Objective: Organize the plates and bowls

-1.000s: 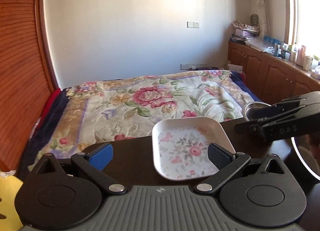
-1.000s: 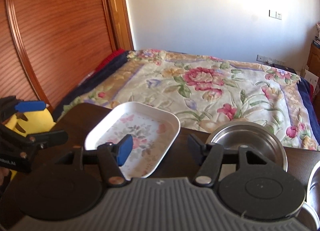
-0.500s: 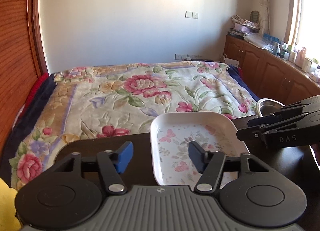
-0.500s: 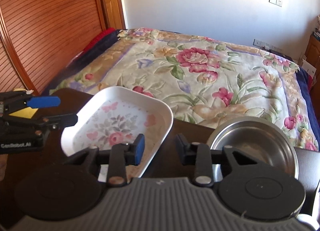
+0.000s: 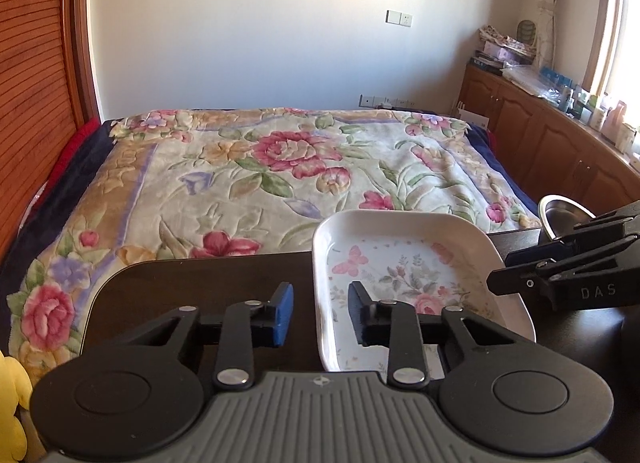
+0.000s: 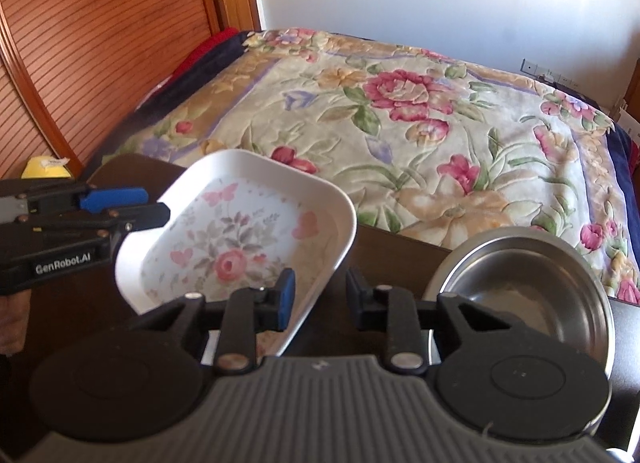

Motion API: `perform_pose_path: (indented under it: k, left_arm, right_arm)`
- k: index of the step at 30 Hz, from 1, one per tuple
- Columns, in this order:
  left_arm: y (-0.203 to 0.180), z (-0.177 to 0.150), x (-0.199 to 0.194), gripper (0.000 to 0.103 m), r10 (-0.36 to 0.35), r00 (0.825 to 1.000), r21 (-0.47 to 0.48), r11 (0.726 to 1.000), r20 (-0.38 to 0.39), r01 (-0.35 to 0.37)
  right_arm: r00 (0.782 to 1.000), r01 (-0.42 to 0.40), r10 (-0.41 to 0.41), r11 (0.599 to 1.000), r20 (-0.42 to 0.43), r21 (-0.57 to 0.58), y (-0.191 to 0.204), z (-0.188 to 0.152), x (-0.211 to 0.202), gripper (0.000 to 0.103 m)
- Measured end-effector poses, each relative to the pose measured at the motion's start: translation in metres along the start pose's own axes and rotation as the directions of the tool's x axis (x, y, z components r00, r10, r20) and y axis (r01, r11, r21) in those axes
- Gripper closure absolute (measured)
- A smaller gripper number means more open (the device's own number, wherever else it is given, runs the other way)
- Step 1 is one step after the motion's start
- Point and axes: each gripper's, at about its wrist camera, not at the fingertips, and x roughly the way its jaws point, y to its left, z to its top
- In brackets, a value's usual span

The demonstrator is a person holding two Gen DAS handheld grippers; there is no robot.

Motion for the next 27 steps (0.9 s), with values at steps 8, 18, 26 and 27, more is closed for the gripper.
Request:
perform_pose_path:
  k: [8,18,26,27]
  left_arm:
    - [0.005,-0.005,0.009,0.085,-0.002,1.0,-0.023,1.0,-0.029,0.001]
    - [0.004,-0.009,0.005,0.094,-0.01,0.999,-0.028,1.0,-0.04,0.009]
    - [0.009,-0.017,-0.026,0.095,-0.021,0.999,-0.057,0.998,-0.046,0.019]
    - [0.009,-0.017,-0.031,0.095,-0.02,0.999,-0.058,0.998,-0.042,0.018]
  right_arm:
    - [0.999,0.0,0.0,1.0,-0.041,-0.007,0.001,0.002,0.009,0.079]
    - [0.998,-0.041,0.042,0.999,-0.05,0.017,0.0,0.001,0.01,0.088]
    - [0.995,-0.098,0.099,0.995,-0.033,0.032,0.009,-0.005,-0.006,0.089]
    - [0.994,-0.103,0.104,0.994,-0.029,0.031,0.01,-0.006,-0.009,0.089]
